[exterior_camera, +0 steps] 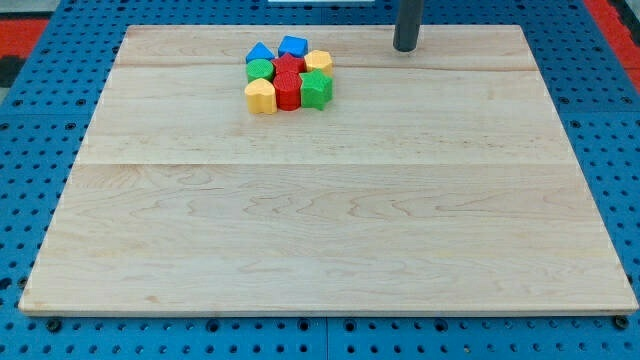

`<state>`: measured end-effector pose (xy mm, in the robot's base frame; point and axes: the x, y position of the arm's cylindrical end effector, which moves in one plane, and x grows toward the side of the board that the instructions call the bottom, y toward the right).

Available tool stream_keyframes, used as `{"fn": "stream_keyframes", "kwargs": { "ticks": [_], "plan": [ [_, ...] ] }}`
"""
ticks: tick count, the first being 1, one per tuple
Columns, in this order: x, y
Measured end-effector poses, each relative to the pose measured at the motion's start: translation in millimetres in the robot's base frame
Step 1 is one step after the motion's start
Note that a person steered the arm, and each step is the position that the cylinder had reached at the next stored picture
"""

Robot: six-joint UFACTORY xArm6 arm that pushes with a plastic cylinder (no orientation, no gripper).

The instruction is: Separate the yellow heart from group of blocks

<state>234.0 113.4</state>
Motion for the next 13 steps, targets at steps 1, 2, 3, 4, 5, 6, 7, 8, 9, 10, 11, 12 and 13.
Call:
{"fn": "stream_keyframes", "kwargs": {
  "ticks": [1,2,3,4,5,6,7,8,9,10,11,12,13],
  "plan": [
    [-0.5,-3.7],
    [-2.1,-35.1],
    [25.9,-128.8],
    [36.9,-157.6],
    [32.4,-169.4],
    [31.1,-204.8],
    [33.6,-250.4],
    [36.6,-199.7],
    [38.6,-151.9],
    [37.1,-95.2],
    [72.5,-67.8],
    [84.8,-115.3],
    [83.9,-162.2]
  ]
}}
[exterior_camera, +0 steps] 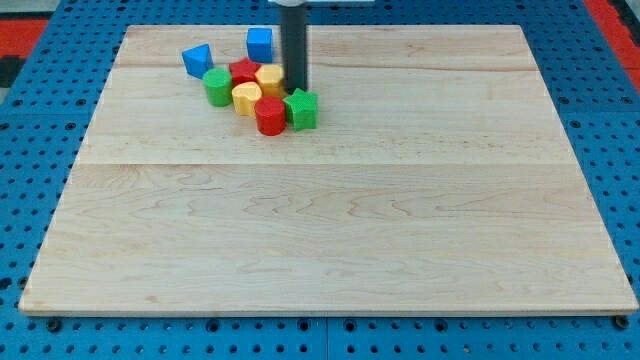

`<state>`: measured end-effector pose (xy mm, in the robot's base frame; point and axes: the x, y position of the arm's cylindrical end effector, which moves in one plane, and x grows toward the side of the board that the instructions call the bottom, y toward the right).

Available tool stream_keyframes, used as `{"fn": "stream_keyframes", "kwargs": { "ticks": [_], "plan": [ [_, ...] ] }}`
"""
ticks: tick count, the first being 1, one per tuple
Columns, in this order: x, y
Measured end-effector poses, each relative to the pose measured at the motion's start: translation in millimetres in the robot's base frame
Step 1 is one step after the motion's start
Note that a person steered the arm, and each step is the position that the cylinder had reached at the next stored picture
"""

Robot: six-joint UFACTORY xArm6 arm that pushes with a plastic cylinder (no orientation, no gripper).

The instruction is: Separate the yellow heart from group of blocks

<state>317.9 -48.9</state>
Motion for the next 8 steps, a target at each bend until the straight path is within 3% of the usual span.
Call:
{"fn": "stream_keyframes", "kwargs": {
  "ticks": [1,2,3,6,7,8],
  "plan": [
    [-0.7,-9.1],
    [-1.4,-54.8],
    [3.3,-55.0],
    [61.8,-66.0],
    [63.2,-116.5],
    [47.9,-125.2]
  ]
}}
